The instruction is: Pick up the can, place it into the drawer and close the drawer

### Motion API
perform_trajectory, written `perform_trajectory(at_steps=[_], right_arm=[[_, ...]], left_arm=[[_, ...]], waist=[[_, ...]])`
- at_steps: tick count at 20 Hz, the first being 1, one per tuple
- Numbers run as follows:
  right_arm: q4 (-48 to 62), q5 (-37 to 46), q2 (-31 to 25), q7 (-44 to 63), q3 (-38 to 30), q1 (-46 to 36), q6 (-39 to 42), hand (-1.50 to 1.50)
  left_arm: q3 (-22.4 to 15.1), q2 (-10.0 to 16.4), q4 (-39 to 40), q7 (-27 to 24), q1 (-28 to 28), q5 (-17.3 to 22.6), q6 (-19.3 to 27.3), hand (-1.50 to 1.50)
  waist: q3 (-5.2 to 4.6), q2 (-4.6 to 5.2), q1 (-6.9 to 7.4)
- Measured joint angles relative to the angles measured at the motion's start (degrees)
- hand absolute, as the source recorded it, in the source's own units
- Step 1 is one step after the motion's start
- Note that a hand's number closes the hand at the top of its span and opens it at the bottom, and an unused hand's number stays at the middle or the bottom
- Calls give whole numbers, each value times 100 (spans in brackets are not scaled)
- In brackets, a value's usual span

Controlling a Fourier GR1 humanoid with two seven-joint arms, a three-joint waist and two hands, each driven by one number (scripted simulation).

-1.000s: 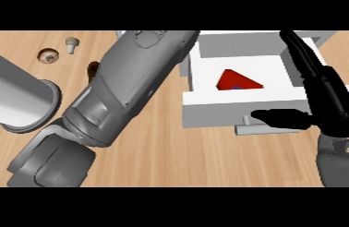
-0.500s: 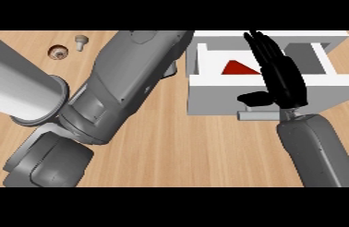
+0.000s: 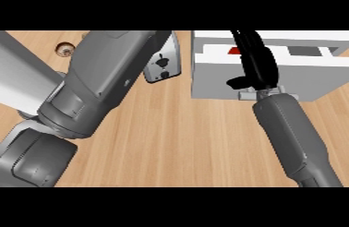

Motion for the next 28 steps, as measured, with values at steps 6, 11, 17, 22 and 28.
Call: perform_trajectory(at_steps=[6,11,17,22,28], right_arm=[[1258,188,40,-97,-387,-826,-853,-150],[2158,298,13,-181,-607,-1471,-1293,-150],[2972,425,-110,-189,-765,-2122,-1406,-150],[3370,441,-130,-308,-860,-2419,-1399,-150],[3542,173,-138,-758,-1151,-2554,-1332,-150]], left_arm=[[-81,196,-402,296,275,-82,-64,-150],[-127,391,-823,453,622,-115,-184,-150],[-194,609,-1276,684,940,-138,-360,-150],[-231,827,-1682,911,1169,-151,-452,-150],[-270,989,-2147,991,1556,-129,-596,-150]], waist=[[0,-12,136],[-7,-10,219],[6,38,322],[26,68,337],[30,75,374]])
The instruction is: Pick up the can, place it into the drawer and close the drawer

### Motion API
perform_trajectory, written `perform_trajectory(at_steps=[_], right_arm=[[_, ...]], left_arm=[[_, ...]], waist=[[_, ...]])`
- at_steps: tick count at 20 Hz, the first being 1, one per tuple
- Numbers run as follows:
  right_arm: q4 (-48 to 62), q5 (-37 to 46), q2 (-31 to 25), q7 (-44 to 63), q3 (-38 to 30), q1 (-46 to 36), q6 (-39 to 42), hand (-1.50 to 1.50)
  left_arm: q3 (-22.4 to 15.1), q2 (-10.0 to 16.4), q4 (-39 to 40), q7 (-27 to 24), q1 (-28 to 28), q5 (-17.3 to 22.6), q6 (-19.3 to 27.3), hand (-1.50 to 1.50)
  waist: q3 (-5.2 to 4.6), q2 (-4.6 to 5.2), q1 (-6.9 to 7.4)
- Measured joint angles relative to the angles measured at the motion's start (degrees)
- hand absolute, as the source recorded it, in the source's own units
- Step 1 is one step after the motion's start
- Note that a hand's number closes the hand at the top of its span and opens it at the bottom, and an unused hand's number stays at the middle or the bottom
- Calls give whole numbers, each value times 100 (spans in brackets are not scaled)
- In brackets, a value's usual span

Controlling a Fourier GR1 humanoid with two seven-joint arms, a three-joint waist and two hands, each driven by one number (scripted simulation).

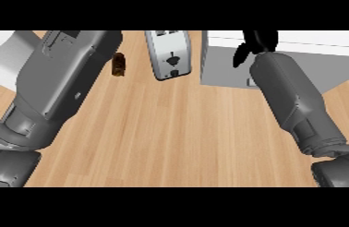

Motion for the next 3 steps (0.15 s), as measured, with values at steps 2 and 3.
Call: perform_trajectory(at_steps=[2,3], right_arm=[[-22,-144,0,-186,-125,-44,57,-150],[-38,-212,-10,-255,-186,-105,118,-150]], left_arm=[[-11,59,-169,30,155,11,-41,-150],[-18,78,-250,55,212,11,-45,-150]], waist=[[-6,-27,-6],[-19,-52,-14]])
